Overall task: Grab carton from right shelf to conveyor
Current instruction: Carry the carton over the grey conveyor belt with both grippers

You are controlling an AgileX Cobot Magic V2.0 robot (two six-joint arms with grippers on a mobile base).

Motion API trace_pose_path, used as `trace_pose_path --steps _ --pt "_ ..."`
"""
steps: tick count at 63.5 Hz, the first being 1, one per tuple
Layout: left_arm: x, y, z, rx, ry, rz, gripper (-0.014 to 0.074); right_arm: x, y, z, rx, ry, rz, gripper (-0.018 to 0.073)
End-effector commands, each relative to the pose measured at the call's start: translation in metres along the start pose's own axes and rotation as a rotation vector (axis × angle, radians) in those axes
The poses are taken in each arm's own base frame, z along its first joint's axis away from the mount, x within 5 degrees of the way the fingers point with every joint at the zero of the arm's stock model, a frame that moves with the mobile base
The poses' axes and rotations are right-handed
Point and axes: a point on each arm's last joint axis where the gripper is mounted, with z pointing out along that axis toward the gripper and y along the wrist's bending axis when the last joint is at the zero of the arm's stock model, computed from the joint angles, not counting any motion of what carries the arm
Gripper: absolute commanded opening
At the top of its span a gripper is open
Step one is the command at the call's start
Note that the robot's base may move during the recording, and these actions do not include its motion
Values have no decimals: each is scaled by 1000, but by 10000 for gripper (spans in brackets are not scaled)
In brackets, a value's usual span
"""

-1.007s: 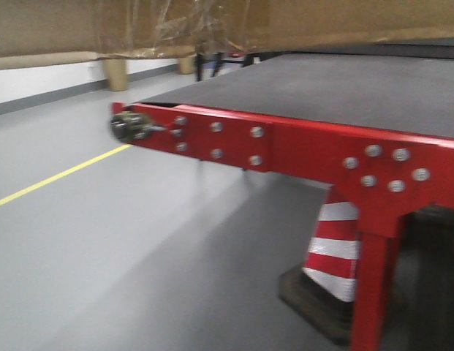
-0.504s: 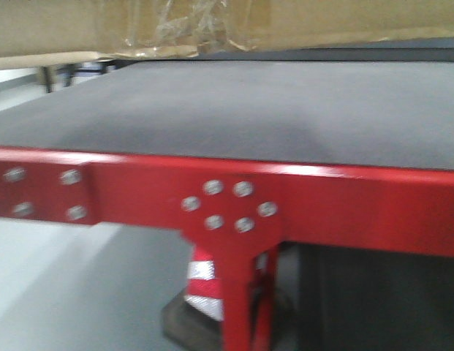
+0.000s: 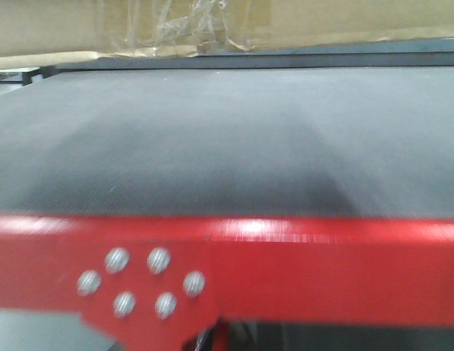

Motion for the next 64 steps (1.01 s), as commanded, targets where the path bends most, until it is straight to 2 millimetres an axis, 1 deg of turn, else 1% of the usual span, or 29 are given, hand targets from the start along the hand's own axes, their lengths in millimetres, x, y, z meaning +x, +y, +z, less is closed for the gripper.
trace_pose_path --steps 1,64 --pt "-4 5 -7 -33 -41 31 -16 -5 -3 -8 28 -65 -21 -69" --pt "-4 5 -7 -33 -41 31 -16 -5 -3 -8 28 -65 -21 -69"
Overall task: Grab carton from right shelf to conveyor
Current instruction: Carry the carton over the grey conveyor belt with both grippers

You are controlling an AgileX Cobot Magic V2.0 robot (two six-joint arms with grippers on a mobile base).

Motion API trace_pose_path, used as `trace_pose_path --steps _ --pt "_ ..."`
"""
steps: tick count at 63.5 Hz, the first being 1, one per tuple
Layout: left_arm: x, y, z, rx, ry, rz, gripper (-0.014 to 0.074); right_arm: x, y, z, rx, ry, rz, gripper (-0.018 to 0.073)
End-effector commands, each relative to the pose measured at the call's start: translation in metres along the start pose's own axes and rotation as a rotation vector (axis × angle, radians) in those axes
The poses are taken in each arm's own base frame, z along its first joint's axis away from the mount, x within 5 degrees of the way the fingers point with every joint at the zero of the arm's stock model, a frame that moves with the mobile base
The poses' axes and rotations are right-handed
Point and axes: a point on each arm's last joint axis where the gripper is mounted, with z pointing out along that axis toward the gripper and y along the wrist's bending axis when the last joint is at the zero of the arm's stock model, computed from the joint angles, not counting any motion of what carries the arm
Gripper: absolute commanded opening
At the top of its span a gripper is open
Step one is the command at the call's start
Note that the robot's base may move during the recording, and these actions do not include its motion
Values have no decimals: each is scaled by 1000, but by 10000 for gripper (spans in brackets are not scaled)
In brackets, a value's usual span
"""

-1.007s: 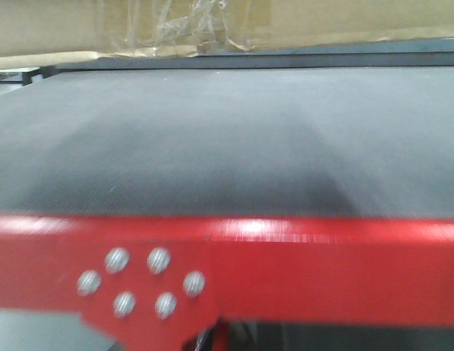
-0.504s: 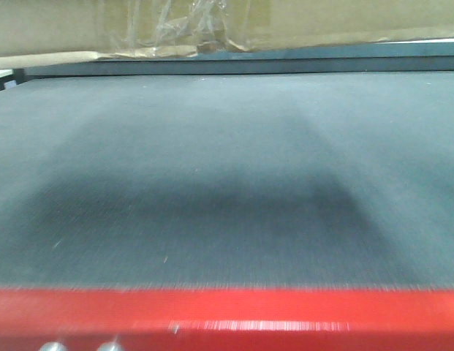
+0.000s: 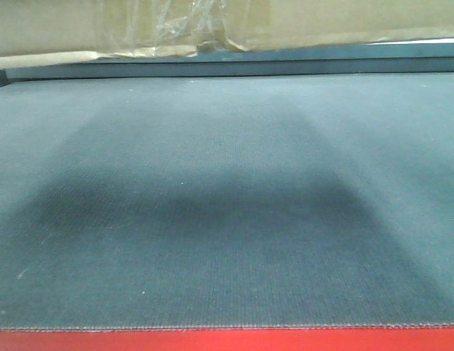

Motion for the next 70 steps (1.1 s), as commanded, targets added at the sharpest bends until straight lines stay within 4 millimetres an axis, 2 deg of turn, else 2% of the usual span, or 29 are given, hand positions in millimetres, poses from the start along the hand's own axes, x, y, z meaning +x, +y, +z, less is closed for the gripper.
trace_pose_path --steps 1,66,70 --pt "-4 5 -7 -33 -41 31 -16 -5 -3 -8 28 -65 -21 -69" --pt "-6 3 -7 -14 -68 27 -16 -5 -2 -8 20 -65 -17 -69" --pt "-6 4 -2 -21 -61 24 -16 -5 -2 -8 20 -65 -17 -69"
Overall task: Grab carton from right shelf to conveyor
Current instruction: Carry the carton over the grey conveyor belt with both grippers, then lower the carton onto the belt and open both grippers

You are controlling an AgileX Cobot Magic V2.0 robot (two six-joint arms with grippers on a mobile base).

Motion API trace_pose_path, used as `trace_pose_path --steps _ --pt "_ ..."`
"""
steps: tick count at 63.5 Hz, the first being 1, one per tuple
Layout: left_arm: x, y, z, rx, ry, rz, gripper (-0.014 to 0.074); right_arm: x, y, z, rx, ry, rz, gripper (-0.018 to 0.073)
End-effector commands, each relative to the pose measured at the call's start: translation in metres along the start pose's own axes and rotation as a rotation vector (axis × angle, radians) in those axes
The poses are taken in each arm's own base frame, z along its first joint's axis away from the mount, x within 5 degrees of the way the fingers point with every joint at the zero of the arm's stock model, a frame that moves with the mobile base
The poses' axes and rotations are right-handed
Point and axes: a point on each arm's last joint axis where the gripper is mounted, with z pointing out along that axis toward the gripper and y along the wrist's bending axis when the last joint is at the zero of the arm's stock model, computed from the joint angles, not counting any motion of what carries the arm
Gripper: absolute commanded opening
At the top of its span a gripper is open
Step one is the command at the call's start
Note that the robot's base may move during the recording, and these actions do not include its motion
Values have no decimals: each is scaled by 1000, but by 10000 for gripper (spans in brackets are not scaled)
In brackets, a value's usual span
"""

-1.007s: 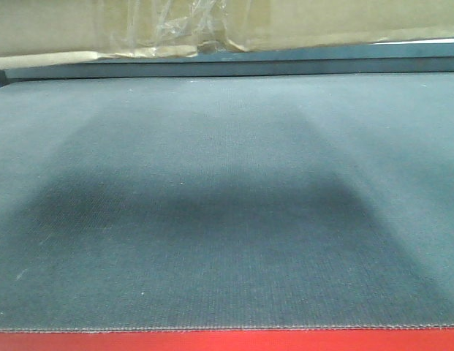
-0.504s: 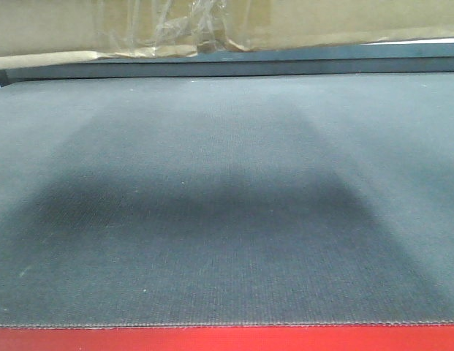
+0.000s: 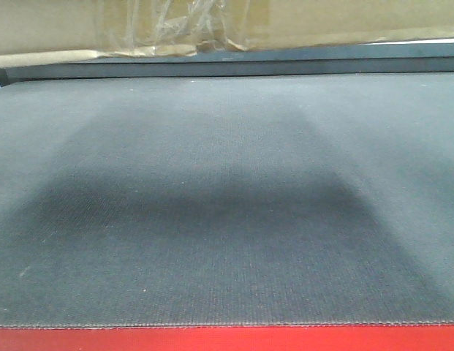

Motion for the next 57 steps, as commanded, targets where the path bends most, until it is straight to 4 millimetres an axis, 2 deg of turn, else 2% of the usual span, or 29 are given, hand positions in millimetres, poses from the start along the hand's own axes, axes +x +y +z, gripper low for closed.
trace_pose_path --steps 1,6,11,20,33,44,52,57 --pt "-5 5 0 -25 -42 20 -16 -5 -2 -7 21 -63 -17 -69" --pt "-6 9 13 -22 -21 -22 -16 -5 -3 0 23 -48 -14 -69" --pt "-6 18 35 -34 12 -72 -16 -5 -8 13 51 -19 -24 -69" --pt "-5 28 76 -70 54 -99 -16 -4 -21 52 124 66 -51 -69" --pt "5 26 129 -96 108 -63 -16 1 -32 115 135 143 -41 -69" --pt "11 27 157 -117 122 -26 -16 9 -40 154 139 186 -34 -69" --pt "12 26 165 -121 120 -13 -1 12 -42 166 141 201 -33 -62" --pt "13 26 168 -120 125 0 83 12 -42 167 141 205 -32 38"
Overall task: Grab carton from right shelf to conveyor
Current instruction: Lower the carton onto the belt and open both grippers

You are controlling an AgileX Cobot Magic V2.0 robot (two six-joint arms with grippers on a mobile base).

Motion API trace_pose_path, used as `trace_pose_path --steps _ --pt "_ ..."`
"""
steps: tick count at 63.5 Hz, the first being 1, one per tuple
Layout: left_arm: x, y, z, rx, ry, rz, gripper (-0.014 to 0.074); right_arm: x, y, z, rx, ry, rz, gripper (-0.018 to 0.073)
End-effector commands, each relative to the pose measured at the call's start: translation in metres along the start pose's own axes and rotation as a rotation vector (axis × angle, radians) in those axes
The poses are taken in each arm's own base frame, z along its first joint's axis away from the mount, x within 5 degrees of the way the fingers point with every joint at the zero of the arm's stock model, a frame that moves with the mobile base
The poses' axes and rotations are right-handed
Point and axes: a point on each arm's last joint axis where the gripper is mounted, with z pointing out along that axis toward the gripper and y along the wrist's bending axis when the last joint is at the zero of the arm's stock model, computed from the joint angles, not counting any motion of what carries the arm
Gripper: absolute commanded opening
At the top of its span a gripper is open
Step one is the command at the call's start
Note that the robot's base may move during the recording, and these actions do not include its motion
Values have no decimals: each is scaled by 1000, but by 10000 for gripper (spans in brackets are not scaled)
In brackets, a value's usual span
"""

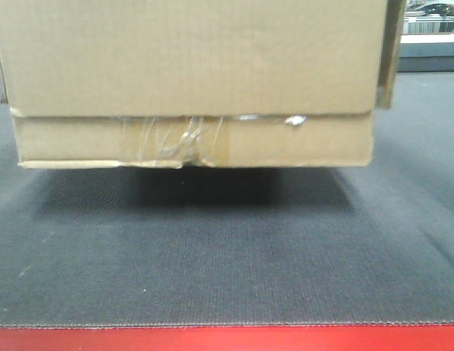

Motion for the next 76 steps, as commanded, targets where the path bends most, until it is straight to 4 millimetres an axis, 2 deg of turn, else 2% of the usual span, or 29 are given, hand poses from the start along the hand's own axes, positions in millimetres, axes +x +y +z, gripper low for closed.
trace_pose_path --steps 1,5,13,17,23,30,35,40,44,52,55,60,67,76 --pt "-7 6 -3 -26 -62 35 106 -4 -6 -6 36 -35 -29 52" --pt "-7 6 -3 -26 -62 35 220 -4 -6 -6 37 -33 -29 212" --pt "-7 7 -4 -31 -52 34 528 -5 -6 -10 36 -26 -30 584" --pt "-6 7 -7 -33 -45 34 622 -5 -5 -14 38 -20 -31 569" --pt "-8 9 -19 -34 -56 28 604 -7 -4 -25 36 -38 -32 570" --pt "-11 13 -48 -30 -101 16 601 -10 -2 -49 33 -91 -35 570" --pt "-13 17 -71 -30 -136 17 597 -10 -1 -68 31 -126 -36 541" --pt "-12 23 -95 -46 -160 44 566 -7 -5 -87 40 -148 -28 443" --pt "-10 29 -113 -69 -176 53 510 -5 -9 -96 50 -145 -17 326" --pt "2 40 -136 -125 -203 83 275 7 -26 -112 91 -145 24 -8" --pt "10 43 -142 -134 -211 89 156 13 -32 -114 107 -145 40 -90" --pt "26 46 -145 -129 -216 104 -40 29 -45 -115 137 -143 72 -66" --pt "53 50 -140 -108 -228 79 18 56 -55 -112 166 -149 102 -69" --pt "94 63 -128 -79 -234 -16 15 99 -56 -107 179 -185 109 -69"
